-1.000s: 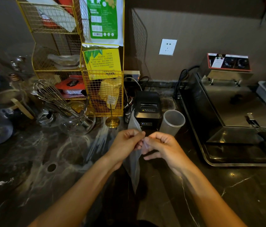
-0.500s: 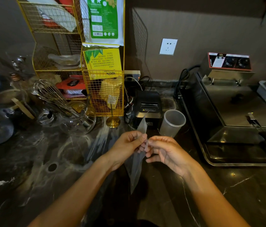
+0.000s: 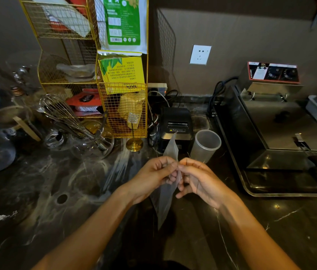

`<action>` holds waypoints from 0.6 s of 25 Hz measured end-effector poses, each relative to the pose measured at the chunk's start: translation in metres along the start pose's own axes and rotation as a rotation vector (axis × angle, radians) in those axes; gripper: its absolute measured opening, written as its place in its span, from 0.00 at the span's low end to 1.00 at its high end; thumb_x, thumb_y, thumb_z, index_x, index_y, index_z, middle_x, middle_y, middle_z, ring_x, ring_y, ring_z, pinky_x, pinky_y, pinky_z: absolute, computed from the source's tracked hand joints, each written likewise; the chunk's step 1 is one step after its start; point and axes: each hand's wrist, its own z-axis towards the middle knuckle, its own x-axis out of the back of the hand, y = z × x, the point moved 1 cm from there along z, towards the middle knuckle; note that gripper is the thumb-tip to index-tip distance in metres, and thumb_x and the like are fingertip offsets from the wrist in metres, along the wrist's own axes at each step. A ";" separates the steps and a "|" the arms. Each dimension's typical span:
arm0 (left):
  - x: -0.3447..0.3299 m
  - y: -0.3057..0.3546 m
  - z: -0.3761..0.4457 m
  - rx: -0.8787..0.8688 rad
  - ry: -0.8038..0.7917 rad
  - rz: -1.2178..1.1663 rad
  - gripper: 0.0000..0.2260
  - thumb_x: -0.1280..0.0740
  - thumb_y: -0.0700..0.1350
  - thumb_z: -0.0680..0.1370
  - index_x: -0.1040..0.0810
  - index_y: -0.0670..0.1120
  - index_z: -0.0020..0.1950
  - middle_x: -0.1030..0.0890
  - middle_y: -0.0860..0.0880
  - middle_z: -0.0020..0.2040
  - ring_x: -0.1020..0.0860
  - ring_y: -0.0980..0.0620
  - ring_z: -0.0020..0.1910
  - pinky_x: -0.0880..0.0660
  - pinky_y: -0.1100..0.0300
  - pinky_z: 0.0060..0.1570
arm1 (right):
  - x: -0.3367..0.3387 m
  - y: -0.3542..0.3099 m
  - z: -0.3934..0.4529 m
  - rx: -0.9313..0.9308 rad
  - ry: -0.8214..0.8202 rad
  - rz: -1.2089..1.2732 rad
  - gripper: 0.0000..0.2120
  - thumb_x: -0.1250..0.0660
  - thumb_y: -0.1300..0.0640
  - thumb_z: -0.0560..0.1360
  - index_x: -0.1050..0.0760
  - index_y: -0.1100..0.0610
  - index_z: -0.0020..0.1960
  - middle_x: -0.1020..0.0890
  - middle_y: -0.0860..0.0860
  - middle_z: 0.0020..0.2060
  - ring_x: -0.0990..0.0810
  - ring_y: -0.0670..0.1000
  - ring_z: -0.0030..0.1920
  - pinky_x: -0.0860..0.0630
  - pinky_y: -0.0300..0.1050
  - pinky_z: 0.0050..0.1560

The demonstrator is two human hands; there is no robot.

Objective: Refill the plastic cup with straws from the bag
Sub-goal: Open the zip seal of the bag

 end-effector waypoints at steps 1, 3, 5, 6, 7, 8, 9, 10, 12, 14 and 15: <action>0.001 0.000 0.000 0.000 -0.009 0.005 0.12 0.40 0.43 0.85 0.22 0.37 0.59 0.22 0.38 0.48 0.25 0.41 0.47 0.26 0.55 0.49 | 0.001 0.000 0.000 0.001 -0.014 0.002 0.06 0.35 0.58 0.82 0.24 0.61 0.53 0.20 0.59 0.40 0.19 0.54 0.37 0.15 0.49 0.37; 0.001 0.002 0.001 0.015 -0.024 0.007 0.11 0.39 0.43 0.85 0.21 0.38 0.58 0.22 0.38 0.48 0.24 0.45 0.46 0.25 0.57 0.49 | 0.004 0.002 -0.001 -0.002 -0.024 -0.014 0.06 0.37 0.58 0.84 0.24 0.61 0.53 0.20 0.60 0.41 0.18 0.54 0.37 0.15 0.50 0.37; 0.001 0.003 0.002 0.050 -0.034 -0.026 0.10 0.38 0.43 0.84 0.21 0.40 0.58 0.23 0.38 0.49 0.23 0.48 0.45 0.25 0.57 0.49 | 0.004 0.004 -0.002 -0.004 -0.024 -0.030 0.07 0.38 0.59 0.85 0.24 0.61 0.54 0.21 0.62 0.42 0.19 0.54 0.37 0.15 0.49 0.38; 0.002 0.002 0.002 0.061 -0.034 -0.040 0.10 0.38 0.44 0.84 0.21 0.40 0.58 0.23 0.38 0.49 0.23 0.48 0.45 0.25 0.57 0.49 | 0.004 0.005 -0.002 0.000 -0.028 -0.030 0.07 0.38 0.59 0.85 0.24 0.61 0.54 0.22 0.62 0.42 0.19 0.54 0.37 0.15 0.49 0.38; 0.002 0.002 0.002 0.065 -0.033 -0.049 0.10 0.38 0.43 0.84 0.20 0.40 0.58 0.23 0.38 0.48 0.23 0.49 0.45 0.25 0.57 0.49 | 0.004 0.006 -0.002 0.005 -0.032 -0.027 0.07 0.38 0.59 0.85 0.23 0.61 0.54 0.22 0.62 0.42 0.19 0.54 0.37 0.15 0.49 0.38; 0.003 0.001 0.002 0.067 -0.033 -0.055 0.10 0.38 0.43 0.84 0.20 0.40 0.58 0.22 0.38 0.48 0.23 0.49 0.45 0.25 0.57 0.49 | 0.005 0.006 -0.002 0.007 -0.034 -0.026 0.07 0.39 0.59 0.85 0.23 0.62 0.53 0.22 0.62 0.42 0.18 0.54 0.38 0.15 0.49 0.38; 0.003 0.000 0.001 0.066 -0.038 -0.058 0.10 0.38 0.43 0.84 0.20 0.40 0.58 0.22 0.38 0.48 0.23 0.48 0.46 0.25 0.56 0.50 | 0.005 0.006 -0.001 0.003 -0.034 -0.027 0.08 0.39 0.60 0.85 0.23 0.62 0.53 0.22 0.62 0.42 0.18 0.55 0.38 0.15 0.50 0.38; 0.004 0.000 -0.001 0.063 -0.046 -0.051 0.09 0.38 0.42 0.84 0.20 0.40 0.58 0.21 0.38 0.48 0.22 0.48 0.46 0.25 0.56 0.50 | 0.005 0.006 -0.001 -0.003 -0.037 -0.027 0.08 0.39 0.60 0.85 0.24 0.62 0.53 0.22 0.63 0.42 0.18 0.55 0.39 0.14 0.51 0.39; 0.004 0.002 -0.003 0.053 -0.045 -0.014 0.07 0.36 0.40 0.83 0.19 0.40 0.57 0.20 0.40 0.48 0.22 0.48 0.46 0.24 0.56 0.50 | 0.003 0.006 -0.001 -0.006 -0.042 -0.027 0.08 0.41 0.60 0.86 0.24 0.62 0.54 0.22 0.64 0.43 0.19 0.56 0.39 0.14 0.51 0.39; 0.001 0.004 -0.004 0.029 -0.004 0.038 0.06 0.35 0.36 0.80 0.19 0.41 0.53 0.19 0.43 0.45 0.21 0.50 0.44 0.23 0.58 0.49 | 0.001 0.007 0.000 0.001 -0.025 -0.028 0.08 0.41 0.60 0.86 0.24 0.62 0.55 0.21 0.63 0.42 0.19 0.55 0.38 0.15 0.50 0.38; 0.000 0.004 -0.003 0.020 0.025 0.056 0.06 0.35 0.35 0.80 0.19 0.41 0.52 0.18 0.43 0.44 0.21 0.50 0.43 0.23 0.59 0.48 | 0.000 0.007 0.000 0.005 -0.011 -0.036 0.09 0.41 0.60 0.86 0.24 0.62 0.55 0.21 0.62 0.42 0.19 0.55 0.37 0.15 0.50 0.37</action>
